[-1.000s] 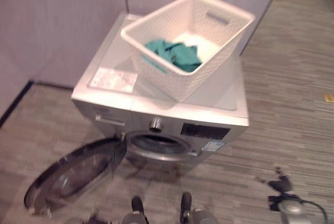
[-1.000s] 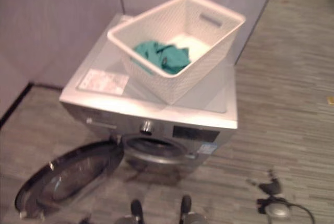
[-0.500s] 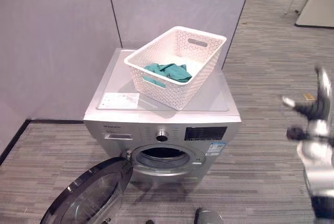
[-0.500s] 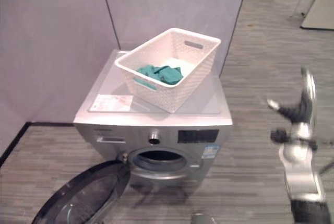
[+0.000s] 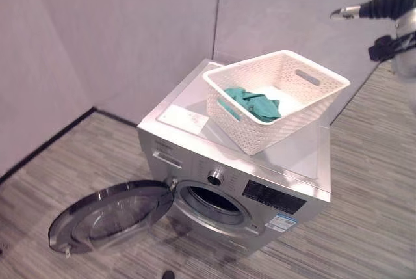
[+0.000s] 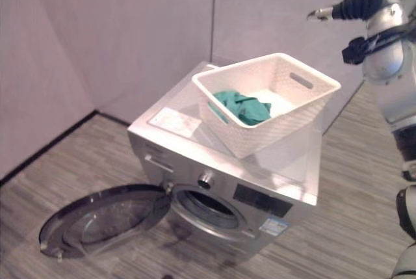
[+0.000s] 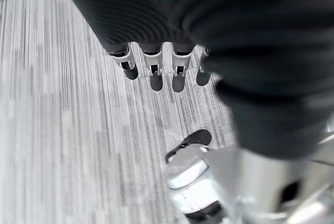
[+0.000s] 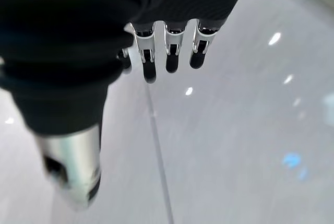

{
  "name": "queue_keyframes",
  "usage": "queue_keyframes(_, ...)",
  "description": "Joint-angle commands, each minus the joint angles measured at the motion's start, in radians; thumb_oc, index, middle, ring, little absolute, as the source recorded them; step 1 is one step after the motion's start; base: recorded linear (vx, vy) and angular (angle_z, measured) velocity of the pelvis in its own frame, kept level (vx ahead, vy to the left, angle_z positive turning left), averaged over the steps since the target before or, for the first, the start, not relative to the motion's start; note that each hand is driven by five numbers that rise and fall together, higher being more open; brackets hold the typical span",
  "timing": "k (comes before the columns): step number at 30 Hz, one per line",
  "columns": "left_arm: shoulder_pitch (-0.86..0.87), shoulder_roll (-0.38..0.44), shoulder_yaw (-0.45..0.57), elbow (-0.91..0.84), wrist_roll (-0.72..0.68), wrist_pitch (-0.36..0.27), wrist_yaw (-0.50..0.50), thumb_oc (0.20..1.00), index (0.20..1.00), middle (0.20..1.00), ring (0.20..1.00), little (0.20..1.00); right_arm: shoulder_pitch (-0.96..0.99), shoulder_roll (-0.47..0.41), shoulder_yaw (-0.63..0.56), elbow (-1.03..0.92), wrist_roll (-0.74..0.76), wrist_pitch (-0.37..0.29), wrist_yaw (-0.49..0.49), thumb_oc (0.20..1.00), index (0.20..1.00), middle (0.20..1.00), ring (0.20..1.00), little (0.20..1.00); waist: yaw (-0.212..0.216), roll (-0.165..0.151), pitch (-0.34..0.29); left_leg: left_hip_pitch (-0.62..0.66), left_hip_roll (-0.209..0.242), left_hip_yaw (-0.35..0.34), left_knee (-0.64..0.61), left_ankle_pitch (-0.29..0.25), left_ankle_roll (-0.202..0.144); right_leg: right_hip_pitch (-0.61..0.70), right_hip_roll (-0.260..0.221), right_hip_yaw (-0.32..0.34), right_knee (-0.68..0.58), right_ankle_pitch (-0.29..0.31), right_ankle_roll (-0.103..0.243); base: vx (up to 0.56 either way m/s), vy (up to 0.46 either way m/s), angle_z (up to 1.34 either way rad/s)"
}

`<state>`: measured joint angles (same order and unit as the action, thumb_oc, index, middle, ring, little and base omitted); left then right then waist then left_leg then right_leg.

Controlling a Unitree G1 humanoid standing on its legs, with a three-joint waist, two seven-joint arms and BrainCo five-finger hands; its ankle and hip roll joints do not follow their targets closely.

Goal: Grab the laundry basket,head to the washer,open it,put in the laundry and shut it.

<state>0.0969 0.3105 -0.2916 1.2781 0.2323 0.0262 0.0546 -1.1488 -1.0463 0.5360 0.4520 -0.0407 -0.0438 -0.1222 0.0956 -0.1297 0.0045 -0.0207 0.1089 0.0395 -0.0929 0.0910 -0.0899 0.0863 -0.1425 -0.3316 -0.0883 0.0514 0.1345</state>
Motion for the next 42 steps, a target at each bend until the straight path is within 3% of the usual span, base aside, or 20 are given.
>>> queue_keyframes(1, -0.059, -0.021, -0.025, 0.063, -0.047, -0.019, -0.028, 1.0, 1.0, 1.0, 1.0, 1.0, -0.112, -0.01, 0.087, 0.108, 0.057, 0.017, 0.066, 1.0, 1.0, 1.0, 1.0, 1.0, 0.019, -0.005, 0.005, 0.027, -0.016, 0.008, 0.006, -0.102, 0.052, -0.022, -0.048, -0.035, 0.028, -0.016, 0.028, 0.0, -0.034, 0.17)
queue_keyframes(2, -0.064, -0.012, -0.025, 0.069, -0.056, -0.013, -0.029, 1.0, 1.0, 1.0, 1.0, 1.0, -0.162, 0.011, 0.164, 0.169, 0.059, 0.024, 0.117, 1.0, 1.0, 1.0, 1.0, 1.0, 0.029, -0.02, 0.008, 0.019, -0.009, 0.003, 0.006, -0.099, 0.044, -0.019, -0.039, -0.043, 0.026, -0.02, 0.026, 0.0, -0.027, 0.16)
queue_keyframes(4, -0.065, -0.007, -0.022, 0.071, -0.06, -0.013, -0.031, 1.0, 1.0, 1.0, 1.0, 1.0, -0.18, 0.018, 0.197, 0.196, 0.06, 0.028, 0.138, 1.0, 1.0, 1.0, 1.0, 1.0, 0.032, -0.026, 0.008, 0.014, -0.005, 0.001, 0.006, -0.095, 0.042, -0.02, -0.036, -0.048, 0.025, -0.022, 0.025, 0.01, -0.034, 0.22)
queue_keyframes(7, -0.07, 0.015, -0.016, 0.066, -0.067, -0.017, -0.053, 1.0, 1.0, 1.0, 1.0, 1.0, -0.222, -0.018, 0.344, 0.243, 0.049, 0.041, 0.253, 1.0, 1.0, 1.0, 1.0, 1.0, 0.042, -0.051, 0.013, -0.012, 0.005, -0.015, 0.006, -0.085, 0.031, -0.024, -0.029, -0.071, 0.017, -0.022, 0.024, 0.0, -0.034, 0.2)
queue_keyframes(18, -0.089, -0.01, -0.041, 0.05, -0.076, -0.019, -0.098, 1.0, 1.0, 1.0, 1.0, 1.0, -0.15, -0.134, 0.509, 0.186, 0.015, 0.027, 0.412, 1.0, 1.0, 1.0, 1.0, 1.0, 0.046, -0.067, 0.031, -0.051, 0.013, -0.034, 0.006, -0.076, 0.018, -0.038, -0.024, -0.096, 0.006, -0.027, 0.021, 0.01, -0.019, 0.1)
queue_keyframes(26, -0.114, -0.007, -0.053, 0.039, -0.089, -0.024, -0.1, 1.0, 1.0, 1.0, 1.0, 1.0, -0.137, -0.13, 0.537, 0.187, 0.009, 0.023, 0.44, 1.0, 1.0, 1.0, 1.0, 1.0, 0.051, -0.073, 0.055, -0.07, 0.015, -0.043, 0.006, -0.068, 0.015, -0.055, -0.025, -0.101, 0.008, -0.026, 0.021, 0.0, 0.0, 0.0)
queue_keyframes(42, -0.212, 0.032, -0.049, 0.059, -0.171, -0.028, -0.049, 1.0, 1.0, 1.0, 1.0, 1.0, -0.115, -0.02, 0.55, 0.378, -0.047, 0.046, 0.405, 1.0, 1.0, 1.0, 1.0, 1.0, 0.12, -0.104, 0.212, -0.219, 0.025, -0.099, 0.006, -0.031, -0.007, -0.154, -0.015, -0.135, 0.01, -0.026, 0.021, -0.01, -0.02, 0.06)
